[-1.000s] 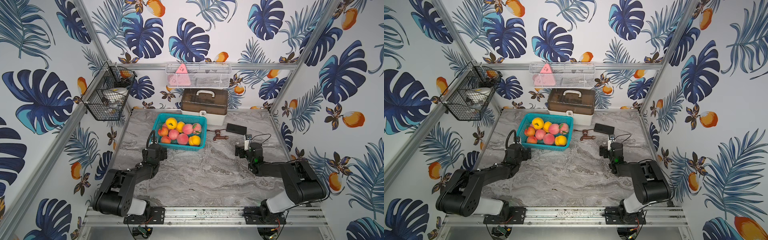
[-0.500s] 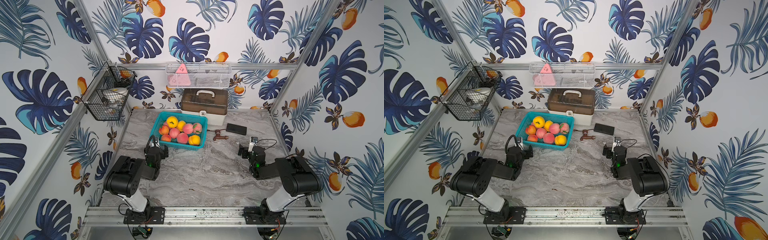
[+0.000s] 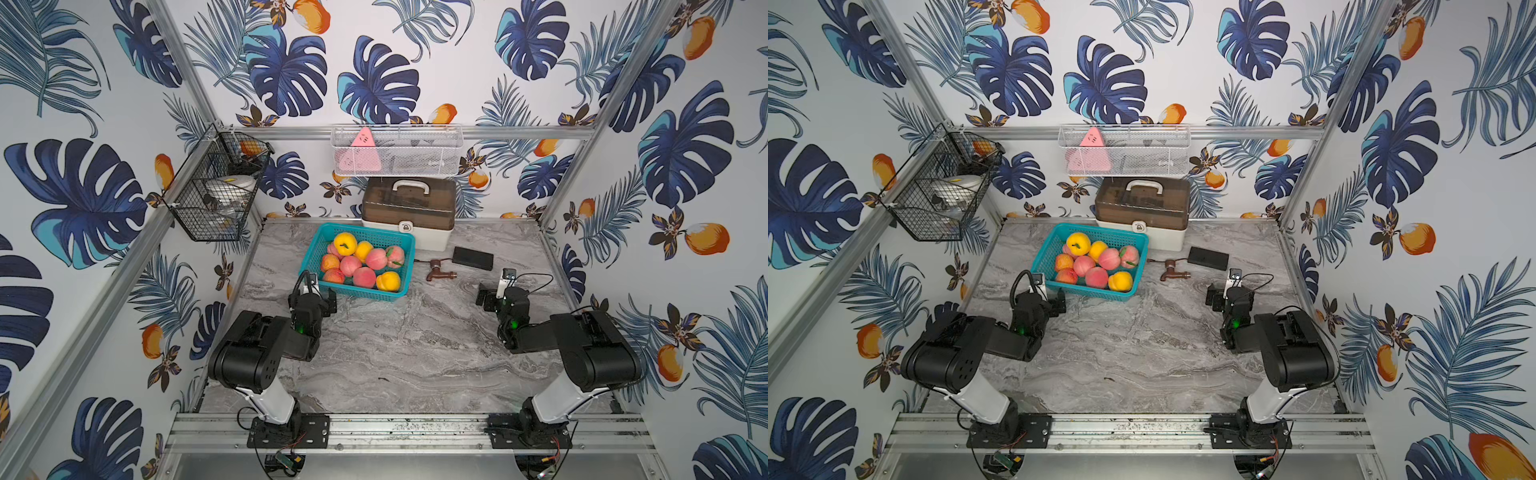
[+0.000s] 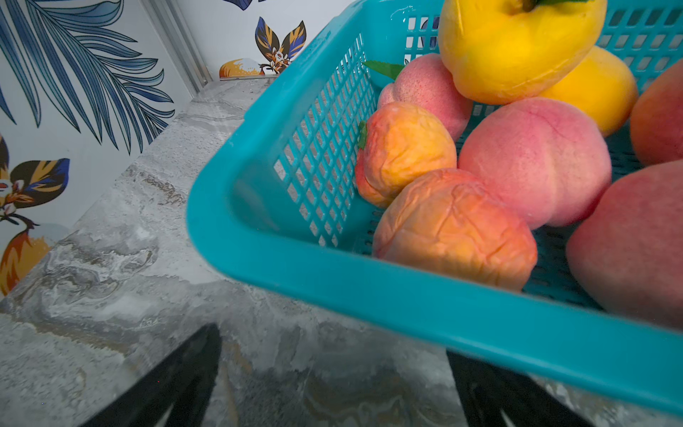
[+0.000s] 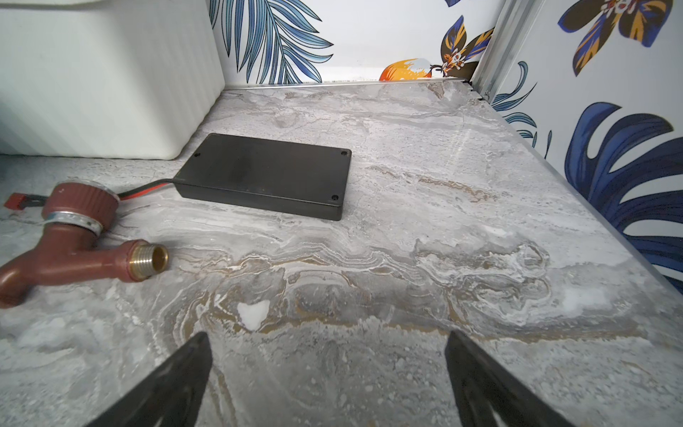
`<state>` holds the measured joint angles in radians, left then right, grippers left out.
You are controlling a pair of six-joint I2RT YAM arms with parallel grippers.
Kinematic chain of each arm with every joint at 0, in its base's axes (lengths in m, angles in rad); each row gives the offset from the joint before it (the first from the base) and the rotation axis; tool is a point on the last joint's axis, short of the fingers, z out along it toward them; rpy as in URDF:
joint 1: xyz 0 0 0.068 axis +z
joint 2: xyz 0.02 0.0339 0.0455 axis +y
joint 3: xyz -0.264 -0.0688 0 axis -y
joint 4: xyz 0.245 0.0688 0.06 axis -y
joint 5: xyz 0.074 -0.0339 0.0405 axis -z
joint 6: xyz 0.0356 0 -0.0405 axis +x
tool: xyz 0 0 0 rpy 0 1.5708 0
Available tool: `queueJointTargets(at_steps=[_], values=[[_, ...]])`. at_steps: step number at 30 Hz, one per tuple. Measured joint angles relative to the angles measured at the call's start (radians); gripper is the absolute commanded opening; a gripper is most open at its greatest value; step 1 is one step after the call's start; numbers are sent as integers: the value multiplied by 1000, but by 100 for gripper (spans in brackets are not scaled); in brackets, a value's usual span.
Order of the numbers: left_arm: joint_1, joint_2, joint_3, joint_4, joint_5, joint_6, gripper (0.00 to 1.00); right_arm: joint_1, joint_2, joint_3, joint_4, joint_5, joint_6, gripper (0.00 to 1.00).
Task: Put the peaches into the basket
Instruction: Reset both arms
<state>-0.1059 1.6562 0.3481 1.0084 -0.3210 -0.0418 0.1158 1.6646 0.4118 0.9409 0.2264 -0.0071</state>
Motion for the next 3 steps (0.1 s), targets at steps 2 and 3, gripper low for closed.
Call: queueJointTargets(at_steps=[2,3], values=[[0,0,0,0,0,0,99,0,0,0,0,0,0,100],[0,0,0,0,0,0,99,0,0,0,0,0,0,100]])
